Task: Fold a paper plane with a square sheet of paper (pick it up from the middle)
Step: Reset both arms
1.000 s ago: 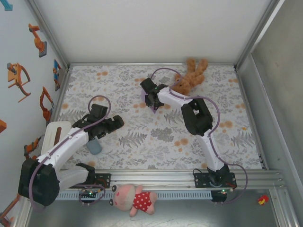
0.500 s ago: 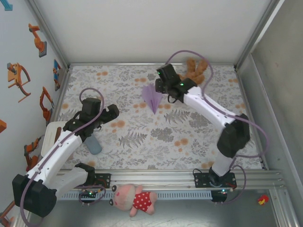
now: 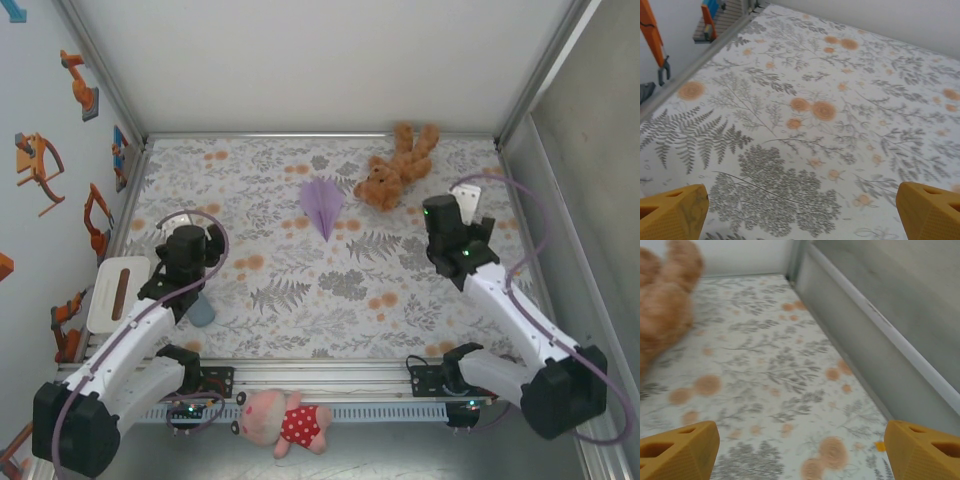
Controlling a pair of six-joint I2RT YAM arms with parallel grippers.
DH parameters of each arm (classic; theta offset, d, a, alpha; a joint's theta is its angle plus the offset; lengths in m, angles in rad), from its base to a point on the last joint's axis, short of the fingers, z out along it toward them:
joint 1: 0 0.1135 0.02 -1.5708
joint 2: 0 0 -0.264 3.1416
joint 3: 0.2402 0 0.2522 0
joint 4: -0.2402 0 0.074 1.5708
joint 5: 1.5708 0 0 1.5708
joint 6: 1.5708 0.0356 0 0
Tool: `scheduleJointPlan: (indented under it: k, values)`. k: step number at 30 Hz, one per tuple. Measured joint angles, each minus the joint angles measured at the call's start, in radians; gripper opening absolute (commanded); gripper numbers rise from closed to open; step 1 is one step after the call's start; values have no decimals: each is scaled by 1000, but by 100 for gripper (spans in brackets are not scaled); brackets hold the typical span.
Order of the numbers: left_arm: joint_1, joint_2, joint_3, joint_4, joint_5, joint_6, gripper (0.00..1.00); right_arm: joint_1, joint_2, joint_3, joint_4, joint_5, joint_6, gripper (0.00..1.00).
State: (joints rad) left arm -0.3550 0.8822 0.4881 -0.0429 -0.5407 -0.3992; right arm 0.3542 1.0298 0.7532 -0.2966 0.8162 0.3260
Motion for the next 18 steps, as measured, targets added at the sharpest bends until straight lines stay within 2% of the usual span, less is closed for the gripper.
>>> scheduleJointPlan:
  k: [4, 8, 13, 18]
  values:
    - [34, 36, -81, 127, -25, 98, 96, -132, -91, -171, 129, -21, -11, 84]
    - [96, 76, -98, 220, -5, 168, 96, -222, -91, -299, 282, -56, -25, 84]
    - [199, 137, -154, 398, 98, 218, 96, -256, 30, -403, 494, -134, -100, 84]
    - [246, 266, -215, 576, 239, 267, 96, -270, 171, -421, 715, -241, -179, 84]
